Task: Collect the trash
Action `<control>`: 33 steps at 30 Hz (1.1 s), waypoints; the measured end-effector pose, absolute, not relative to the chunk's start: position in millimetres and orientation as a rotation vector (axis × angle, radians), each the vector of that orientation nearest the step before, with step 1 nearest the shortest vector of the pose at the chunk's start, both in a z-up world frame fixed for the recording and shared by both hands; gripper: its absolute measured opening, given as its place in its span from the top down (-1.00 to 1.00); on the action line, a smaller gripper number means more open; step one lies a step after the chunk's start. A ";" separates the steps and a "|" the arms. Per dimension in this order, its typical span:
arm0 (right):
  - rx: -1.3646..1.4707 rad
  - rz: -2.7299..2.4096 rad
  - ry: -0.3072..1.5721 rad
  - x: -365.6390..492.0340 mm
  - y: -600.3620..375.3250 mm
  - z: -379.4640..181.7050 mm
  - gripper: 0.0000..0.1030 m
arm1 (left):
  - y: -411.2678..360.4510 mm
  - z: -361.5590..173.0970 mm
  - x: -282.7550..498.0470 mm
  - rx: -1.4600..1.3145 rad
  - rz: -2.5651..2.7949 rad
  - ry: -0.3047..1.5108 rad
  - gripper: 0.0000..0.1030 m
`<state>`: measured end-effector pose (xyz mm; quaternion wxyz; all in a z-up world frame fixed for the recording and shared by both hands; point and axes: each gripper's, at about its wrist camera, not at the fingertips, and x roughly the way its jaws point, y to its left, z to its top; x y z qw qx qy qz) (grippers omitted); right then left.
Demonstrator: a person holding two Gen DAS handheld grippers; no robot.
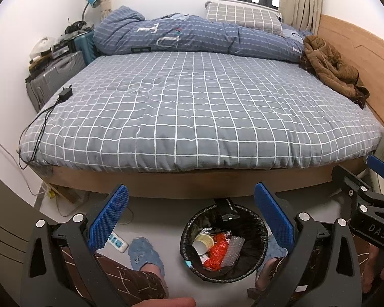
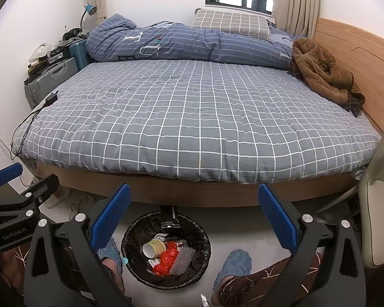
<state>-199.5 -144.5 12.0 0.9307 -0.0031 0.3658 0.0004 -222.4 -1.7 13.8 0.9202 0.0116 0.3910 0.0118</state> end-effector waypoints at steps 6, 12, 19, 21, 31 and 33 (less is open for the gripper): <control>-0.005 0.001 0.749 -199.3 -144.4 12.0 -0.85 | -2.3 13.5 -222.7 0.025 0.025 0.803 -0.88; -0.006 0.001 0.749 -199.4 -145.1 11.9 -0.85 | -2.3 13.4 -222.7 0.025 0.024 0.804 -0.88; -0.004 0.001 0.750 -199.3 -145.8 12.1 -0.85 | -2.4 13.3 -223.2 0.019 0.034 0.800 -0.88; -0.001 0.000 0.750 -199.6 -144.8 10.6 -0.85 | -1.6 13.8 -224.0 0.014 0.036 0.796 -0.88; -0.001 0.001 0.750 -199.7 -145.6 10.3 -0.85 | -1.9 10.8 -222.5 -0.001 0.015 0.814 -0.87; 0.001 0.001 0.751 -199.7 -145.5 10.2 -0.85 | -2.1 10.5 -222.7 -0.001 0.017 0.813 -0.87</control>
